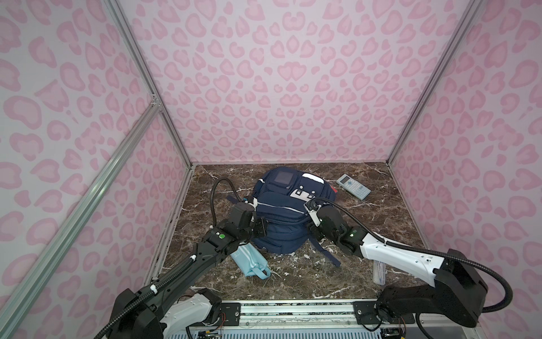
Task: Pack books, pencil case, and school supplies into a backpack
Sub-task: Unzip the student bag at the center of the table.
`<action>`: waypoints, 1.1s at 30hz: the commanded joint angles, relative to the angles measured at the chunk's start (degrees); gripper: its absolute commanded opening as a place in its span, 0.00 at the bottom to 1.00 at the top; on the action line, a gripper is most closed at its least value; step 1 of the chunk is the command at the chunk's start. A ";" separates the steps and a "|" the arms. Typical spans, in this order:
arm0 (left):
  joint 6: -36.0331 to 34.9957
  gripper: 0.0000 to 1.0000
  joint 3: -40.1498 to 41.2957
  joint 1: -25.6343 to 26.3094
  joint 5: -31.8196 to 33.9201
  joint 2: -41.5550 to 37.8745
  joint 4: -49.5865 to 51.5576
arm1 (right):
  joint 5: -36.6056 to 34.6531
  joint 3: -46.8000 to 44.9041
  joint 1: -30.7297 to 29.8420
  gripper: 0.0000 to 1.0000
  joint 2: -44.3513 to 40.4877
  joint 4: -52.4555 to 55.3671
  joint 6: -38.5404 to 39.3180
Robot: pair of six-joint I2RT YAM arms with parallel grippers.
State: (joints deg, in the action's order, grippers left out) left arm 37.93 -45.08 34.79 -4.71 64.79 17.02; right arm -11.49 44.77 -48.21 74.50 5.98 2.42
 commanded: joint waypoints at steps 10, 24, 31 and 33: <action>3.04 0.03 -4.44 3.87 -6.29 5.34 -6.48 | -5.78 1.20 -8.84 0.73 7.61 -10.95 8.45; -2.43 0.03 -3.51 -9.48 -0.83 8.32 -1.47 | -6.71 -5.42 -5.62 0.00 -2.34 -3.89 3.57; -3.84 0.03 -5.30 -17.92 0.59 13.29 -6.97 | -1.90 -11.60 -0.23 0.00 -11.24 -4.24 3.44; -3.66 0.03 -4.91 -17.72 -1.71 12.22 -8.54 | -2.88 -12.25 1.06 0.00 -11.34 -5.35 2.17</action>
State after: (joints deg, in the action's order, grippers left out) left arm 34.61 -49.74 18.65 -18.22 77.65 11.94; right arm -8.05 33.56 -48.66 63.83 -2.11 7.51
